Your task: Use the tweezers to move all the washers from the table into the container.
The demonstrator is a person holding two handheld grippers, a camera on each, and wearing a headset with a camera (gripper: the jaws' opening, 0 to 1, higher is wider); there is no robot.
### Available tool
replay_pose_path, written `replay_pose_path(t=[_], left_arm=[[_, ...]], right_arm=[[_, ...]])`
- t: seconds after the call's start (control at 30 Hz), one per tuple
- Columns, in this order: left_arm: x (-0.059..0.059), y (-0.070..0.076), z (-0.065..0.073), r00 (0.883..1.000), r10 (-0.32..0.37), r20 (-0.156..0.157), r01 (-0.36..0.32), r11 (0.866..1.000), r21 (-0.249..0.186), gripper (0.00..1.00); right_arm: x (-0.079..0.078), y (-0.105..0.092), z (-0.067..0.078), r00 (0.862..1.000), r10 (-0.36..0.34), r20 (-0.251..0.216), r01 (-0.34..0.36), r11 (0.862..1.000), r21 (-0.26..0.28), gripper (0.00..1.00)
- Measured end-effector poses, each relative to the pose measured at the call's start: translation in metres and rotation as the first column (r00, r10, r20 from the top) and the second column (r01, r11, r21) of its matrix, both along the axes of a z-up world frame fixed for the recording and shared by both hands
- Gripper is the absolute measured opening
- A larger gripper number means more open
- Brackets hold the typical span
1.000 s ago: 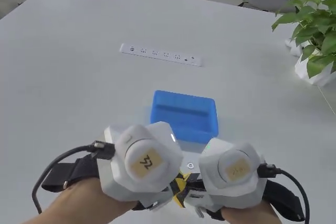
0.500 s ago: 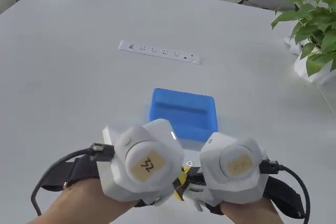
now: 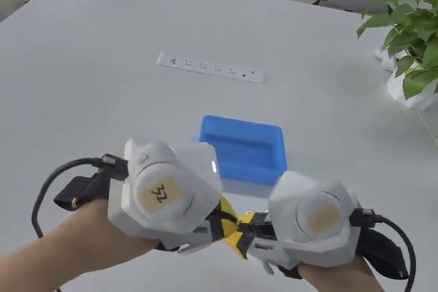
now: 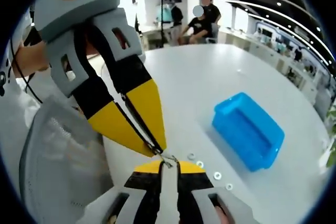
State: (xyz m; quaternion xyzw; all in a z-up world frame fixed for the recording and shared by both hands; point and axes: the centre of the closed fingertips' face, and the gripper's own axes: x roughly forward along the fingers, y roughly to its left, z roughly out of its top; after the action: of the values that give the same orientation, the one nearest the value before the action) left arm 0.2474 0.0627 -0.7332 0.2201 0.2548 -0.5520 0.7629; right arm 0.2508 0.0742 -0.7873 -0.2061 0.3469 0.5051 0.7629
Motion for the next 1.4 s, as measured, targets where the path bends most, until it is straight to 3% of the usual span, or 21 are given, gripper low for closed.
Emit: replay_pose_path(t=[0.2,0.23,0.33,0.43,0.57,0.63,0.73,0.77,0.8,0.87,0.97,1.0,1.07,1.13,1.27,1.3,1.33,1.4], left_arm=[[-0.003,-0.001,-0.002,0.999,-0.038,-0.006,0.037,0.999,-0.007,0.00],[-0.004,-0.001,-0.002,0.999,-0.038,-0.009,0.038,0.999,-0.010,0.00],[-0.005,-0.003,-0.004,0.998,-0.059,0.022,0.059,0.998,-0.002,0.00],[-0.006,-0.002,-0.007,0.998,-0.060,0.014,0.060,0.998,0.017,0.00],[-0.002,0.000,-0.011,1.000,0.008,-0.005,-0.008,1.000,0.021,0.00],[0.001,0.000,-0.012,0.999,0.036,0.002,-0.036,0.999,0.009,0.00],[0.003,-0.001,-0.010,0.994,0.106,-0.015,-0.107,0.993,-0.053,0.00],[0.001,-0.001,-0.010,0.992,0.120,-0.040,-0.123,0.989,-0.081,0.03],[0.001,0.001,-0.011,0.988,0.143,-0.059,-0.148,0.985,-0.087,0.06],[0.005,0.006,-0.010,0.982,0.180,-0.053,-0.185,0.976,-0.110,0.10],[0.008,0.015,-0.008,0.966,0.251,-0.060,-0.257,0.956,-0.144,0.22],[0.007,0.019,-0.009,0.957,0.277,-0.083,-0.287,0.946,-0.151,0.28],[0.007,0.025,-0.009,0.946,0.312,-0.090,-0.323,0.932,-0.164,0.36],[0.009,0.036,-0.012,0.921,0.380,-0.089,-0.390,0.906,-0.166,0.49],[0.007,0.047,-0.017,0.893,0.438,-0.099,-0.449,0.879,-0.160,0.66],[0.007,0.051,-0.019,0.876,0.470,-0.110,-0.482,0.862,-0.158,0.71],[0.007,0.052,-0.020,0.875,0.472,-0.112,-0.484,0.861,-0.157,0.77],[0.004,0.054,-0.022,0.870,0.480,-0.114,-0.492,0.856,-0.158,0.80]], right_arm=[[-0.002,0.003,0.002,1.000,0.018,0.025,-0.018,1.000,0.008,0.11],[-0.002,0.004,0.002,0.999,0.026,0.023,-0.026,1.000,0.006,0.10],[-0.004,0.007,-0.001,0.999,0.051,0.014,-0.051,0.999,0.000,0.06],[-0.004,0.008,-0.006,0.999,0.050,-0.004,-0.050,0.999,0.001,0.05],[-0.002,0.010,-0.009,0.999,0.053,0.007,-0.053,0.999,-0.011,0.04],[-0.001,0.010,-0.010,0.999,0.052,0.011,-0.052,0.999,-0.016,0.04],[0.002,0.010,-0.008,0.999,0.043,0.010,-0.043,0.999,-0.010,0.04],[0.004,0.009,-0.007,0.999,0.036,0.007,-0.036,0.999,-0.003,0.04],[0.005,0.009,-0.006,0.999,0.032,0.007,-0.032,0.999,0.000,0.04],[0.008,0.007,-0.005,1.000,0.024,0.014,-0.024,1.000,-0.003,0.04],[0.013,0.005,-0.005,1.000,0.012,0.012,-0.012,1.000,-0.006,0.04],[0.015,0.005,-0.005,1.000,0.007,0.015,-0.007,1.000,-0.004,0.04],[0.021,0.004,-0.003,1.000,-0.009,0.017,0.009,1.000,0.004,0.04],[0.027,0.004,-0.002,1.000,-0.026,0.018,0.026,1.000,0.015,0.04],[0.039,0.005,-0.006,0.998,-0.065,-0.006,0.065,0.997,0.038,0.04],[0.041,0.005,-0.007,0.997,-0.073,-0.014,0.073,0.996,0.042,0.04],[0.044,0.006,-0.009,0.996,-0.082,-0.023,0.083,0.995,0.049,0.04],[0.049,0.007,-0.010,0.994,-0.100,-0.041,0.102,0.993,0.063,0.04]])
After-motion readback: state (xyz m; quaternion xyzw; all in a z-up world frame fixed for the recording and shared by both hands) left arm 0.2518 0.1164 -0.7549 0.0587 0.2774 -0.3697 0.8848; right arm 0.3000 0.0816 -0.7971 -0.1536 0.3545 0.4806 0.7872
